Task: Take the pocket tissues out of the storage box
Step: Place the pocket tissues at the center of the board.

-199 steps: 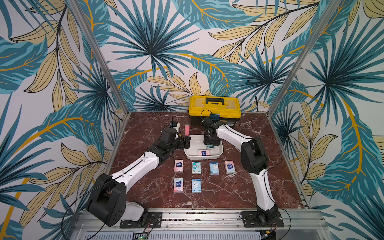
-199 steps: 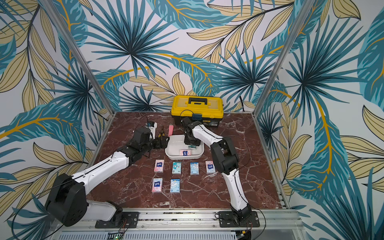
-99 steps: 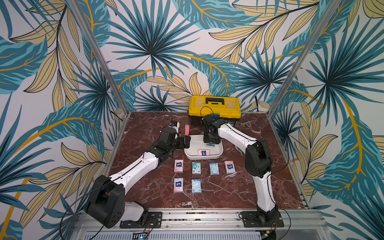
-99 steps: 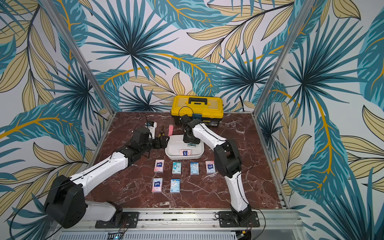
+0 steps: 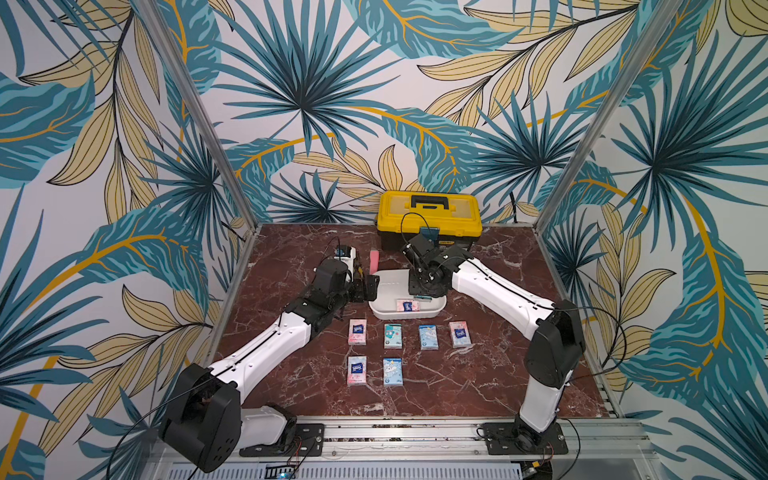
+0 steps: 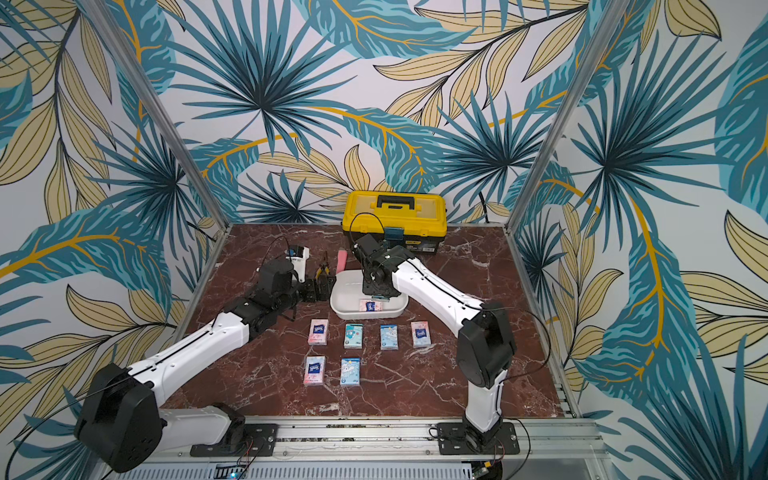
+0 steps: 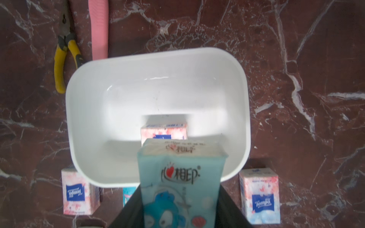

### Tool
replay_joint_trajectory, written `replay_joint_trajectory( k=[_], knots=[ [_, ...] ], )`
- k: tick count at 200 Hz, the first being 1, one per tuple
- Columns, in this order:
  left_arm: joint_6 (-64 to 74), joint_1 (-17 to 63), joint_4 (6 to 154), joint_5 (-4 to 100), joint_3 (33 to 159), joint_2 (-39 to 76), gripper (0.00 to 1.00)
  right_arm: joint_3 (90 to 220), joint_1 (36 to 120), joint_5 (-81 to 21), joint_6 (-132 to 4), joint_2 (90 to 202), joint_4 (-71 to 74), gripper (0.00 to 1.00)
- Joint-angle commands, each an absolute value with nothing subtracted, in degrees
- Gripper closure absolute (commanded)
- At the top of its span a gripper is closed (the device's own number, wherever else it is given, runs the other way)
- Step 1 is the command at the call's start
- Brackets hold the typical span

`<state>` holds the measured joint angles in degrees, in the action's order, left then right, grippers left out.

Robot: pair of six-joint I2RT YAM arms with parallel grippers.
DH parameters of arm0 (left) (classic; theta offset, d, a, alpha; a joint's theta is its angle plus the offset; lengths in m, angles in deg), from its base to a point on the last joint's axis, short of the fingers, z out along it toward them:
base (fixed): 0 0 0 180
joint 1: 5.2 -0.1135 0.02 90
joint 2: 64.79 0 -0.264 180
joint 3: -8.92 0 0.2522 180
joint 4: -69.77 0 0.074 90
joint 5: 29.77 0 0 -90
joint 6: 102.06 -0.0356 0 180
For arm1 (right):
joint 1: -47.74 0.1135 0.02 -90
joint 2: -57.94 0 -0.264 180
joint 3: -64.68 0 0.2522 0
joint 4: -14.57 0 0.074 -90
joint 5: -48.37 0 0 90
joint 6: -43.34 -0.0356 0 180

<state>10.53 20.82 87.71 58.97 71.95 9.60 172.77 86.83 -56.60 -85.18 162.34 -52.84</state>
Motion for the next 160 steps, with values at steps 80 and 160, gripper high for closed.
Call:
replay_joint_trajectory(
  k=[80,160],
  knots=[
    [9.2,20.2,86.0,59.6,69.4,7.9,0.00,155.2,97.5,-54.9,-96.5,150.0,-57.4,0.50],
    [8.6,20.1,87.2,59.2,70.2,8.9,0.00,146.3,101.0,-51.7,-101.9,150.2,-54.9,0.49]
  ],
)
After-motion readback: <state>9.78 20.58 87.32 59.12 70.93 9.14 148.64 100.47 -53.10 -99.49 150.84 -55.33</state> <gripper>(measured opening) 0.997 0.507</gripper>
